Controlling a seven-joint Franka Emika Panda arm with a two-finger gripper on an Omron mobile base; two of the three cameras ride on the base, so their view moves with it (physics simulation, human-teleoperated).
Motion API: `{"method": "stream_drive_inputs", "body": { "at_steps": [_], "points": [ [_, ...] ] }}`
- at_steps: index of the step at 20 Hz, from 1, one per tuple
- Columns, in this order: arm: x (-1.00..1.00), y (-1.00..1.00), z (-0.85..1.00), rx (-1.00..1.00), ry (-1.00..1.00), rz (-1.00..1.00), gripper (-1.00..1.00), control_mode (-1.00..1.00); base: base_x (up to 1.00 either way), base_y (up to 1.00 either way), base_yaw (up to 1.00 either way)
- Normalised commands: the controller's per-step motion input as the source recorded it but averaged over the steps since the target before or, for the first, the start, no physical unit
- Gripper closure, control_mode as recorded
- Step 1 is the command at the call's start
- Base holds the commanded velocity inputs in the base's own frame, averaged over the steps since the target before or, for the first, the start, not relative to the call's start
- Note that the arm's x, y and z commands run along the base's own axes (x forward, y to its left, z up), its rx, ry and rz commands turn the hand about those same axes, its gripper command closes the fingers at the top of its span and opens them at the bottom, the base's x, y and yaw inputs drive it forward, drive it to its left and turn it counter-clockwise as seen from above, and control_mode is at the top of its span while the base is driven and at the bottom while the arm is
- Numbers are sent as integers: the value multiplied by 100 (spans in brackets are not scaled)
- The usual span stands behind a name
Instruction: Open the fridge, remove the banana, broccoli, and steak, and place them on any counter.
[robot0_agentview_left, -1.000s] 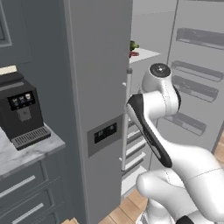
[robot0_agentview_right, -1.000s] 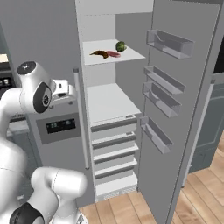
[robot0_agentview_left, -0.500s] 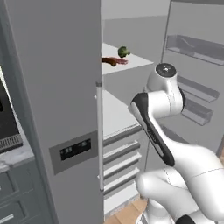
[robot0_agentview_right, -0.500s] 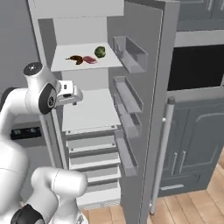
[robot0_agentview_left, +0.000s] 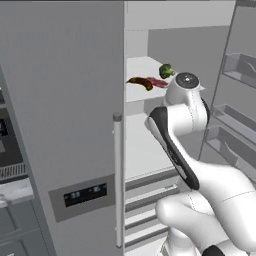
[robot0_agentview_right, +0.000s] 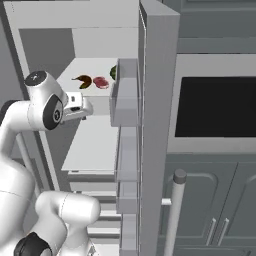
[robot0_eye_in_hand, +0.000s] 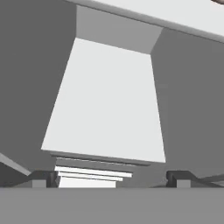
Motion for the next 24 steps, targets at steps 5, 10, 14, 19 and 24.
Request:
{"method": "stream_drive_inputs", "body": {
  "at_steps": [5, 10, 14, 19, 24],
  "points": [
    [-23, -7, 39, 0, -25, 9, -100, -100, 0, 0, 0],
    [-9, 1, 81, 1, -33, 0, -100, -100, 0, 0, 0],
    [51, 0, 44, 20, -9, 0, -100, -100, 0, 0, 0],
    [62, 9, 4, 25, 0, 0, -100, -100, 0, 0, 0],
    [63, 36, 0, 9, 0, -6, -100, -100, 0, 0, 0]
  ]
}}
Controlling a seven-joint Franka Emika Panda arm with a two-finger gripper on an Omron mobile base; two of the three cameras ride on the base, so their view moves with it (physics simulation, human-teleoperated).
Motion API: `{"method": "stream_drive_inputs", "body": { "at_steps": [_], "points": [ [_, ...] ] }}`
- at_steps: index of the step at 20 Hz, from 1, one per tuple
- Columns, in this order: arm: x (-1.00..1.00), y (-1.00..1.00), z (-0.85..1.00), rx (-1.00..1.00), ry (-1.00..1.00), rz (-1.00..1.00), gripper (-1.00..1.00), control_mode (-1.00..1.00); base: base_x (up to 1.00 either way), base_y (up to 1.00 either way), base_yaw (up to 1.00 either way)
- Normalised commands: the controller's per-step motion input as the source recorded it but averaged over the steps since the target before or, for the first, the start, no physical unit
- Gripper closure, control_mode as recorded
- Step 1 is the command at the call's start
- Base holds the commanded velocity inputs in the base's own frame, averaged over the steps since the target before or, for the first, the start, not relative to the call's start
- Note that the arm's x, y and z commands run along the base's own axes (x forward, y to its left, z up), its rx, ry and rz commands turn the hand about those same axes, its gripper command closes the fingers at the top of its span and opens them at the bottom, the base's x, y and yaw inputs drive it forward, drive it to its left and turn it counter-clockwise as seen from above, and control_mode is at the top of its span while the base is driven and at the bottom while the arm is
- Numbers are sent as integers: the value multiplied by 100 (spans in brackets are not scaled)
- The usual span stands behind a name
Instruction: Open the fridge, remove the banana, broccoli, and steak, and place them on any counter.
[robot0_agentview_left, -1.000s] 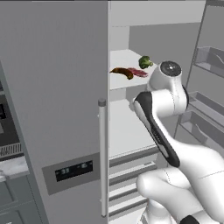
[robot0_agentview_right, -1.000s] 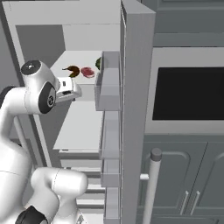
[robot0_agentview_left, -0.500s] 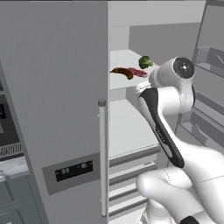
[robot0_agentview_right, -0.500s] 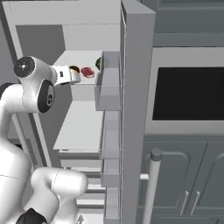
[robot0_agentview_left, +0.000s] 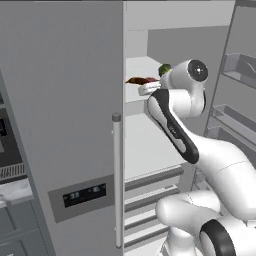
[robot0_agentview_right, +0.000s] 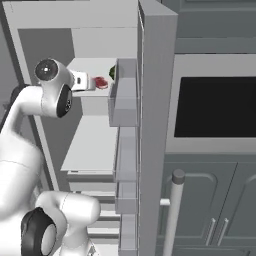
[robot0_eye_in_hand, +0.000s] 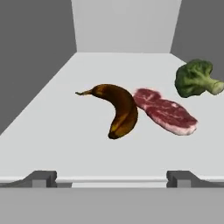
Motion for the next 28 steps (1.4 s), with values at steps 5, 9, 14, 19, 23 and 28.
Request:
{"method": "stream_drive_inputs", "body": {
  "at_steps": [5, 9, 14, 19, 23, 28],
  "points": [
    [69, 6, 1, 0, 5, -10, -100, -100, 0, 0, 0],
    [59, -9, 0, 3, 14, -4, -100, -100, 0, 0, 0],
    [49, -7, -14, 8, 12, 0, -100, -100, 0, 0, 0],
    [25, 0, -37, 1, 0, 0, -100, -100, 0, 0, 0],
    [12, 0, -46, 0, 0, -3, 100, -100, 0, 0, 0],
    [2, 0, -33, 0, 0, -2, 100, -100, 0, 0, 0]
  ]
}}
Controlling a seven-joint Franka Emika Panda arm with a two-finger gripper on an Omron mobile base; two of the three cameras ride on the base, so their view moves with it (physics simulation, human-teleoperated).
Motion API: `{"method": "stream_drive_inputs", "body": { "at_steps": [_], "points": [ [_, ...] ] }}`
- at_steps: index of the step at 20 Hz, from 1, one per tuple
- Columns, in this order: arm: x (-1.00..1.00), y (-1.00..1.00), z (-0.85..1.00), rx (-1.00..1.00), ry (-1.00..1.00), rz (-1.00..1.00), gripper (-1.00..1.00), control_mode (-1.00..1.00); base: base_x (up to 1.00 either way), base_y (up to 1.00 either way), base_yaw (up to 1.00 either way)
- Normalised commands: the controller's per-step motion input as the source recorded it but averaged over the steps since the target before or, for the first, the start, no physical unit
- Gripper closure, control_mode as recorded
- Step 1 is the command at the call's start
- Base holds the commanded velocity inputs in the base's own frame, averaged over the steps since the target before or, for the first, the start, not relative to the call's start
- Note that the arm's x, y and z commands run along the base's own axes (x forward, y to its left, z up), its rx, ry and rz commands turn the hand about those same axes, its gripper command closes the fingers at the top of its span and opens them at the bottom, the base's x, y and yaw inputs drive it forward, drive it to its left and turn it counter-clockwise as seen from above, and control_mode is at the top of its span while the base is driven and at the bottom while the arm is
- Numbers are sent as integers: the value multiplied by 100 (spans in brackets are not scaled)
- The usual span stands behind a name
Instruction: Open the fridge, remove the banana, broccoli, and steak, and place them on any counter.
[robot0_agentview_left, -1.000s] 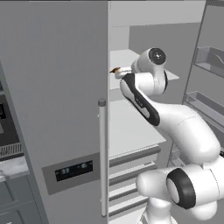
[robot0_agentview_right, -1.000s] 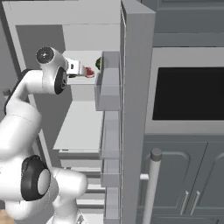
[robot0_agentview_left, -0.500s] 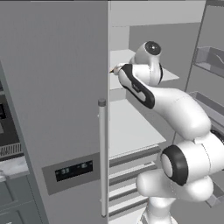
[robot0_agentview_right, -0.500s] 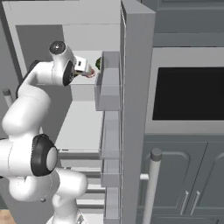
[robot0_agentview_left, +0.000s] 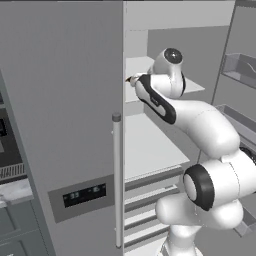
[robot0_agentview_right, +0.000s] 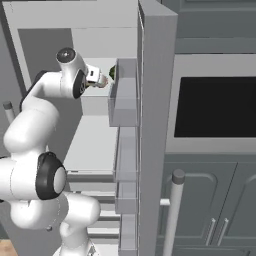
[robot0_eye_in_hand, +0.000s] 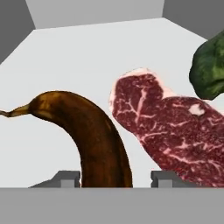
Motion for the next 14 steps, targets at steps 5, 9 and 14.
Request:
{"method": "stream_drive_inputs", "body": {
  "at_steps": [5, 9, 14],
  "points": [
    [-36, 0, -7, 0, -12, -3, 100, -100, 0, 0, 0],
    [-99, -1, 33, 0, -26, 0, 100, -100, 0, 0, 0],
    [-100, -23, 47, 2, -5, 0, 100, -100, 0, 0, 0]
  ]
}}
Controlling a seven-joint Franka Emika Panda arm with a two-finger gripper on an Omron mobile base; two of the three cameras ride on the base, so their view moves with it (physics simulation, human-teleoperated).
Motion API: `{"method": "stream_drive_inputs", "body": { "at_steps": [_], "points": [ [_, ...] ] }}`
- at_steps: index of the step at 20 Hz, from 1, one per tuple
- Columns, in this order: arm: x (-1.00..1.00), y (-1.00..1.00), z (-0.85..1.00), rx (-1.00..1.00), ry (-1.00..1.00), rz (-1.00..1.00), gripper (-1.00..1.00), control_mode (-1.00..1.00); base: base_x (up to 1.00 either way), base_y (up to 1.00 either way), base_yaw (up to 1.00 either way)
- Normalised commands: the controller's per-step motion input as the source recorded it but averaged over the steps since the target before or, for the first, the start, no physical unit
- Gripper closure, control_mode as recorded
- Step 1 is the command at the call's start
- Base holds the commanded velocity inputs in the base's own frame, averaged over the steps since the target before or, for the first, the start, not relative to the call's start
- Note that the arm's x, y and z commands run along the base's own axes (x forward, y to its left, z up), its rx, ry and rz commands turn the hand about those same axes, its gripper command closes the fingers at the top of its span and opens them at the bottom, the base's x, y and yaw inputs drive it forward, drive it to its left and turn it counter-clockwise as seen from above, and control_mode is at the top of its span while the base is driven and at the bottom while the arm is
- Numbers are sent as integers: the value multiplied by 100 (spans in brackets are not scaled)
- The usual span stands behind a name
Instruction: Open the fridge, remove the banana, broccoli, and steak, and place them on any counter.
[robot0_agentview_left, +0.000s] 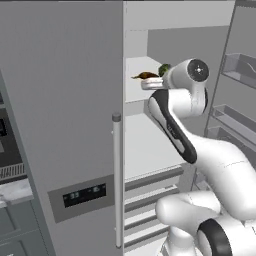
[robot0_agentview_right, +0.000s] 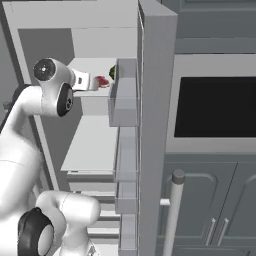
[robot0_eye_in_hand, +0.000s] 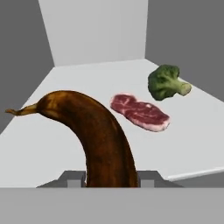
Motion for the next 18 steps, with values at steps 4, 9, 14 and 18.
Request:
{"method": "stream_drive_inputs", "body": {
  "at_steps": [4, 9, 14, 18],
  "points": [
    [-100, -11, 31, 1, 2, 0, 100, -100, 0, 0, 0],
    [-100, 0, -1, 0, 10, 0, 100, -100, 0, 0, 0],
    [-98, -11, -10, 0, 9, 0, 100, -100, 0, 0, 0],
    [-54, -8, -11, 0, 13, 0, 100, -100, 0, 0, 0]
  ]
}}
